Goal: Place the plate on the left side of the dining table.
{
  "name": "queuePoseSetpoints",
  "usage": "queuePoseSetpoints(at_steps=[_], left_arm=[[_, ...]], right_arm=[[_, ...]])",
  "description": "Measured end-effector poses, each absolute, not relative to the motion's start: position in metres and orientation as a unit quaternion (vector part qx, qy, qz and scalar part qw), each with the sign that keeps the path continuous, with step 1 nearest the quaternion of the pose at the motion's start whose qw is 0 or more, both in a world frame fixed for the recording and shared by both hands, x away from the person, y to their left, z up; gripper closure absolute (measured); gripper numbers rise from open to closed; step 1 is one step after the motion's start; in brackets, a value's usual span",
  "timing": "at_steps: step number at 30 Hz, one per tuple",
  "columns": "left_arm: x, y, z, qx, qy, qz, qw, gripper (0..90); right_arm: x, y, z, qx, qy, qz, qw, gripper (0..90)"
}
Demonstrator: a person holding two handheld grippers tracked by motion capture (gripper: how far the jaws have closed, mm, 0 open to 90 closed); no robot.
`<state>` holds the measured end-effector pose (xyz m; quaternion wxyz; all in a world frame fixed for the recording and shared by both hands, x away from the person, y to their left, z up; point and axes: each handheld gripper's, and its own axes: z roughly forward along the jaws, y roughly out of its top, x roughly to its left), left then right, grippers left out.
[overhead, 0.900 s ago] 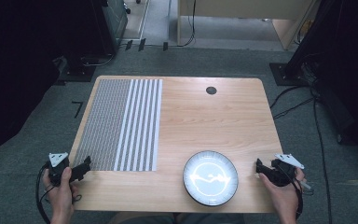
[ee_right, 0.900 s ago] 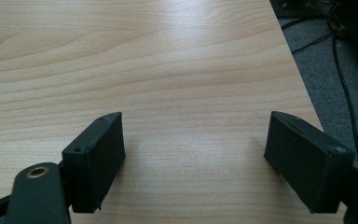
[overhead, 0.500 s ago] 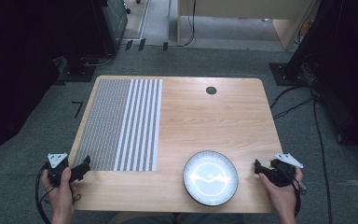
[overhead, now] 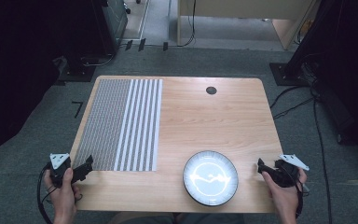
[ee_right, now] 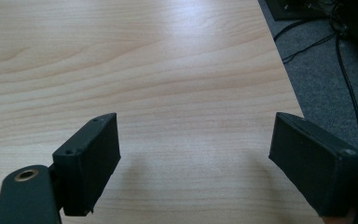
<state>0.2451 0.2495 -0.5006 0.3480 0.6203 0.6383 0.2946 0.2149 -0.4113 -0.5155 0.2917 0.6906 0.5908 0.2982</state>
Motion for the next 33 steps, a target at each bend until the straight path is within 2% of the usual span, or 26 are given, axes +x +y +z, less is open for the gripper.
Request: queuePoseSetpoints(at_steps=[33], left_arm=[[0.240, 0.196, -0.497, 0.660, 0.590, 0.274, 0.375, 16.1]], right_arm=[[0.190, -0.364, -0.492, 0.651, 0.608, 0.349, 0.292, 17.9]])
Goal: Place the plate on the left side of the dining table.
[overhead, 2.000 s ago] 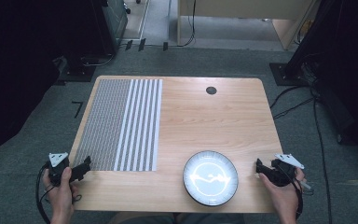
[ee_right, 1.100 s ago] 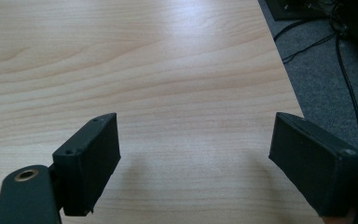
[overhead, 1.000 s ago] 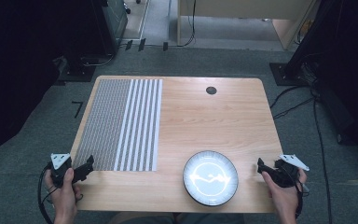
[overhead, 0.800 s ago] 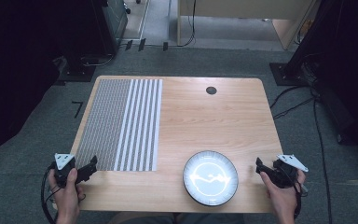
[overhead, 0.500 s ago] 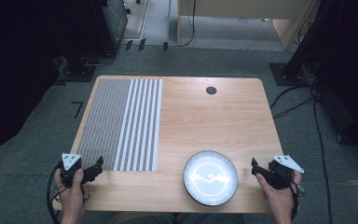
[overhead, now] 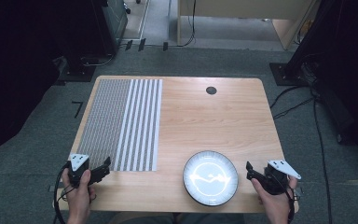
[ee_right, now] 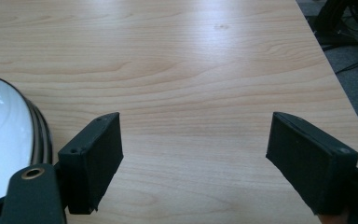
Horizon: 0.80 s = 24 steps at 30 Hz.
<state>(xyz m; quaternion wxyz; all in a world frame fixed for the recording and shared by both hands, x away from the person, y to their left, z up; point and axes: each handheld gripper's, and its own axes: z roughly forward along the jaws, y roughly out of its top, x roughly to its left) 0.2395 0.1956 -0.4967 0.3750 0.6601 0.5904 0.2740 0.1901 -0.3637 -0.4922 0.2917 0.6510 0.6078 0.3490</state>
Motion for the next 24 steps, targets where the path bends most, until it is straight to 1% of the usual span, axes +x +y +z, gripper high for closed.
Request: queuePoseSetpoints(at_steps=[18, 24], left_arm=[[0.236, 0.155, -0.498, 0.691, 0.555, 0.250, 0.390, 16.2], [0.234, 0.144, -0.498, 0.694, 0.547, 0.246, 0.398, 16.2]], right_arm=[[0.182, -0.344, -0.489, 0.637, 0.613, 0.377, 0.277, 18.6], [0.182, -0.339, -0.490, 0.631, 0.617, 0.381, 0.275, 18.8]])
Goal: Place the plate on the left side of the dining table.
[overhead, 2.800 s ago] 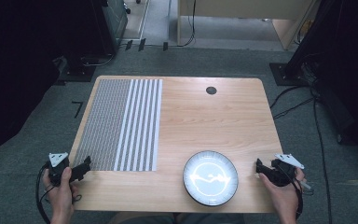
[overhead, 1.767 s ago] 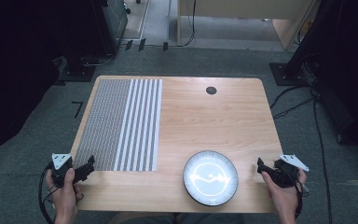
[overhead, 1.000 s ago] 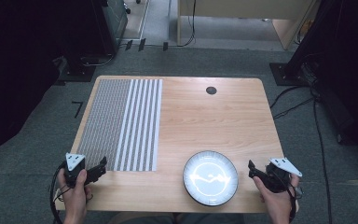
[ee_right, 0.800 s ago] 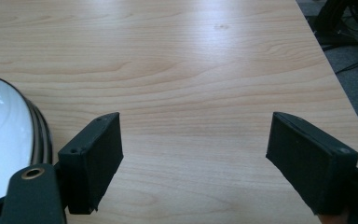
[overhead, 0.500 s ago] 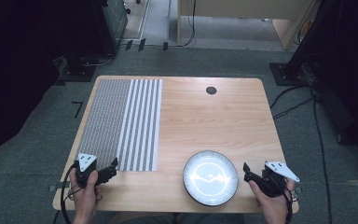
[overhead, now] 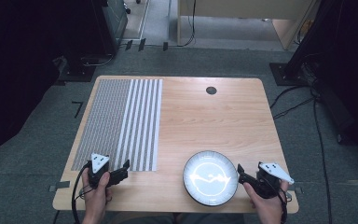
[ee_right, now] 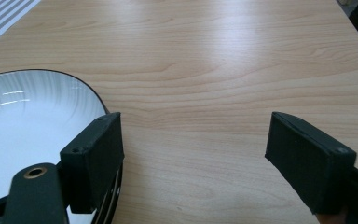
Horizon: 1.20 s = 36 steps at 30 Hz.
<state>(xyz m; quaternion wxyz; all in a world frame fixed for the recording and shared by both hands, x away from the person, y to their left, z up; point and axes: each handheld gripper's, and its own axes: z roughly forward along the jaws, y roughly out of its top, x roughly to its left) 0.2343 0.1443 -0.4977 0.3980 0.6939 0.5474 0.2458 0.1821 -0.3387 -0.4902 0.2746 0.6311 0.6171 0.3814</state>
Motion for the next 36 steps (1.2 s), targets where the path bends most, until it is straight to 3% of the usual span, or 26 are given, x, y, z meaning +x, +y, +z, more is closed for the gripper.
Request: queuePoseSetpoints(at_steps=[26, 33, 36], left_arm=[[0.241, 0.071, -0.502, 0.729, 0.500, 0.196, 0.424, 16.3], [0.242, 0.046, -0.501, 0.736, 0.484, 0.163, 0.444, 16.2], [0.241, 0.029, -0.497, 0.739, 0.471, 0.141, 0.461, 16.2]], right_arm=[[0.184, -0.312, -0.495, 0.619, 0.632, 0.393, 0.250, 22.3], [0.184, -0.310, -0.497, 0.624, 0.629, 0.397, 0.239, 29.7], [0.183, -0.308, -0.498, 0.620, 0.630, 0.404, 0.235, 38.1]])
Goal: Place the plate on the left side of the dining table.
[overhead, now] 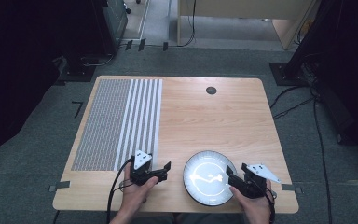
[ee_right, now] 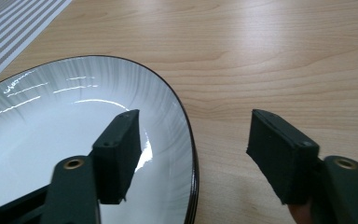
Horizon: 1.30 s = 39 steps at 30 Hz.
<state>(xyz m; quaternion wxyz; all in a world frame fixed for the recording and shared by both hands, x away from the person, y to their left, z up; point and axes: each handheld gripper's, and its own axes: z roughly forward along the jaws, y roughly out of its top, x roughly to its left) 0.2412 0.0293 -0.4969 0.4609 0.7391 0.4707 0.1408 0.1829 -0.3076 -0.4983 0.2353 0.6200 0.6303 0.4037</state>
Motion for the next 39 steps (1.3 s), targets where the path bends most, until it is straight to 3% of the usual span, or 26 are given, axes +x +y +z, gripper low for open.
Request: queuePoseSetpoints(at_steps=[8, 11, 13, 14, 16, 17, 19, 26, 31, 39], left_arm=[[0.239, -0.001, -0.486, 0.747, 0.429, 0.100, 0.498, 19.0], [0.235, -0.015, -0.484, 0.758, 0.420, 0.104, 0.488, 34.0], [0.234, -0.017, -0.485, 0.761, 0.419, 0.101, 0.485, 36.7], [0.230, -0.021, -0.486, 0.770, 0.408, 0.099, 0.481, 46.6], [0.227, -0.023, -0.487, 0.776, 0.402, 0.108, 0.474, 48.8], [0.226, -0.024, -0.488, 0.781, 0.398, 0.112, 0.468, 56.3], [0.225, -0.026, -0.491, 0.786, 0.403, 0.113, 0.454, 60.2], [0.224, -0.028, -0.495, 0.792, 0.398, 0.101, 0.451, 66.9], [0.221, -0.032, -0.498, 0.798, 0.392, 0.103, 0.447, 67.4], [0.221, -0.031, -0.496, 0.796, 0.389, 0.104, 0.451, 70.8]], right_arm=[[0.184, -0.307, -0.500, 0.619, 0.633, 0.411, 0.217, 53.5], [0.184, -0.309, -0.502, 0.620, 0.631, 0.414, 0.213, 60.7], [0.184, -0.309, -0.502, 0.621, 0.630, 0.415, 0.211, 62.2], [0.184, -0.311, -0.501, 0.618, 0.630, 0.421, 0.208, 66.9], [0.184, -0.311, -0.501, 0.619, 0.629, 0.423, 0.208, 68.4], [0.183, -0.312, -0.500, 0.617, 0.626, 0.426, 0.214, 71.9], [0.183, -0.312, -0.501, 0.617, 0.624, 0.429, 0.215, 74.0], [0.182, -0.309, -0.503, 0.613, 0.632, 0.420, 0.222, 77.9], [0.183, -0.316, -0.503, 0.623, 0.620, 0.435, 0.194, 79.3], [0.181, -0.315, -0.498, 0.627, 0.621, 0.427, 0.197, 83.3]])
